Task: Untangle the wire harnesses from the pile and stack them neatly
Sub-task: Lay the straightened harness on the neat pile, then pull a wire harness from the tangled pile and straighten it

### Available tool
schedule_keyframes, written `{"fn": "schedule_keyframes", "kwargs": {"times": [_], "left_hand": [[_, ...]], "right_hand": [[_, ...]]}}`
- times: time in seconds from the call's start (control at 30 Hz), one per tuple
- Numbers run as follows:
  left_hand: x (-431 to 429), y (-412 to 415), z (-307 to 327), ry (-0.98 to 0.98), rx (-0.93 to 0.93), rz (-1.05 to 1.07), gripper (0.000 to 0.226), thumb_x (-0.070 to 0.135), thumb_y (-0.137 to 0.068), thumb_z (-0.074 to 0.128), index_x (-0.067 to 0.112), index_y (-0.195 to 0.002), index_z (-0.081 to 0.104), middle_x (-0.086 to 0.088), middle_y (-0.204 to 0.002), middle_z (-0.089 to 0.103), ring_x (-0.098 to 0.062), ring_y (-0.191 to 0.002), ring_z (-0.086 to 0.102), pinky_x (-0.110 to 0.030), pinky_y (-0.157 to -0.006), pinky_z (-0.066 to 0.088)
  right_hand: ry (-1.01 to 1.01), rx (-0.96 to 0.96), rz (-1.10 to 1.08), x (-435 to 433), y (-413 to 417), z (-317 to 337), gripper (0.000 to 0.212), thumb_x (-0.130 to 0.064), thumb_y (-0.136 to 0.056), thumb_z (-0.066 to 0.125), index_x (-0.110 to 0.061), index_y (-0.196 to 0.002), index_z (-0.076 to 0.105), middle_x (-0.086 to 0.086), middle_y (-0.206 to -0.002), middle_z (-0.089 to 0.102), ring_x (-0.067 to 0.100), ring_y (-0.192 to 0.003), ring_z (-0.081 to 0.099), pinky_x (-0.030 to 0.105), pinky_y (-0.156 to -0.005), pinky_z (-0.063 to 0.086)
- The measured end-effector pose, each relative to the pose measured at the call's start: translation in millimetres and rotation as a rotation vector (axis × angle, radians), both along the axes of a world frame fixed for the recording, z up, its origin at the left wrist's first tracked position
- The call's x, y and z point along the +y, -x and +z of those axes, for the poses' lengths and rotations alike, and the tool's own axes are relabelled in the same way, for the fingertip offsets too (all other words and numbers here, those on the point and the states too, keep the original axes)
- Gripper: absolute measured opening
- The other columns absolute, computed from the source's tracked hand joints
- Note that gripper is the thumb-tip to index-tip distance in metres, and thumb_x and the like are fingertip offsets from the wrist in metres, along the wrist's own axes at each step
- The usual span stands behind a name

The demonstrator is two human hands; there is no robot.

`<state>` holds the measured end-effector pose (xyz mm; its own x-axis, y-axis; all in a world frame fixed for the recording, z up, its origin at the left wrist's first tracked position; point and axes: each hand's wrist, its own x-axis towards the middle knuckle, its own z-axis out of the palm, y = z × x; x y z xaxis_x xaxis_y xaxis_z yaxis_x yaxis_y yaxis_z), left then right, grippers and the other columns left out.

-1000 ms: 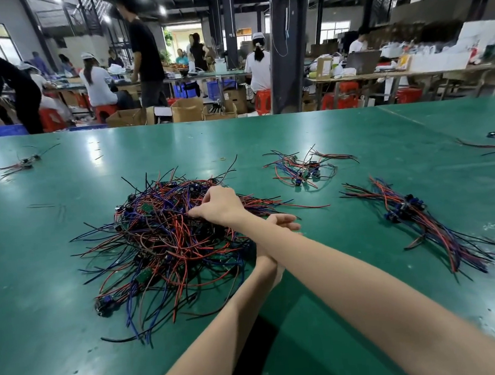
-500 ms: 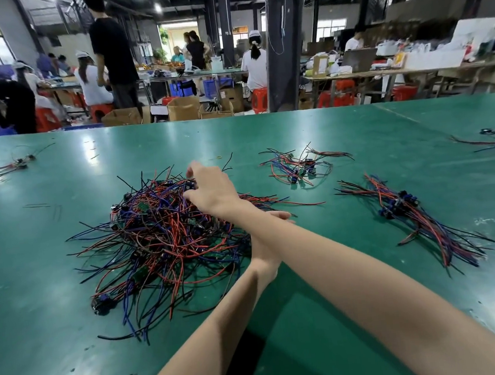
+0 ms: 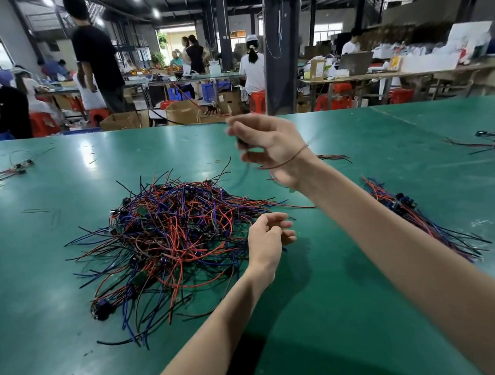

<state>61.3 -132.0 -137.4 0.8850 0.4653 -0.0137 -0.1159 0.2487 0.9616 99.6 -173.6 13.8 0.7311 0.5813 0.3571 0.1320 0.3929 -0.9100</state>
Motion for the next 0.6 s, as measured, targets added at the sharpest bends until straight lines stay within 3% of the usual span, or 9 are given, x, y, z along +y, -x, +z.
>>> {"fn": "schedule_keyframes", "kwargs": {"times": [0.23,0.43,0.53,0.6], "left_hand": [[4.0,4.7,7.6,0.214,-0.092,-0.038,0.023,-0.008,-0.091,0.044,0.003,-0.081,0.061,-0.005,-0.062,0.066,-0.014,-0.050,0.062,-0.024,-0.053,0.055],[0.7,8.6,10.1,-0.013,-0.018,-0.163,0.021,0.018,-0.093,0.057,0.007,-0.083,0.071,-0.005,-0.077,0.072,-0.017,-0.062,0.065,-0.030,-0.066,0.056],[-7.4,12.7,8.8,-0.060,0.058,-0.274,0.018,0.009,-0.092,0.057,-0.004,-0.095,0.069,-0.007,-0.074,0.072,-0.013,-0.058,0.067,-0.022,-0.055,0.055],[-13.8,14.4,9.2,-0.025,0.078,-0.313,0.013,-0.001,-0.092,0.054,-0.004,-0.098,0.065,-0.007,-0.075,0.072,-0.013,-0.057,0.066,-0.022,-0.057,0.056]], "right_hand": [[0.102,0.174,0.019,-67.0,-20.3,-83.9,0.021,-0.003,-0.087,0.055,-0.003,-0.105,0.066,0.000,-0.089,0.072,0.010,-0.070,0.063,0.027,-0.065,0.057],[0.129,0.176,-0.088,-79.6,-28.4,-120.2,0.028,0.008,-0.085,0.055,-0.003,-0.109,0.064,0.000,-0.086,0.074,0.010,-0.074,0.067,0.023,-0.078,0.056],[0.155,0.184,-0.168,-84.8,-26.0,-130.4,0.031,0.009,-0.081,0.062,0.001,-0.110,0.065,0.000,-0.081,0.074,0.006,-0.073,0.066,0.018,-0.071,0.054],[0.148,0.219,-0.181,-88.6,-25.6,-134.1,0.028,0.010,-0.079,0.064,-0.002,-0.104,0.067,0.002,-0.080,0.074,0.008,-0.072,0.066,0.019,-0.070,0.054]]}}
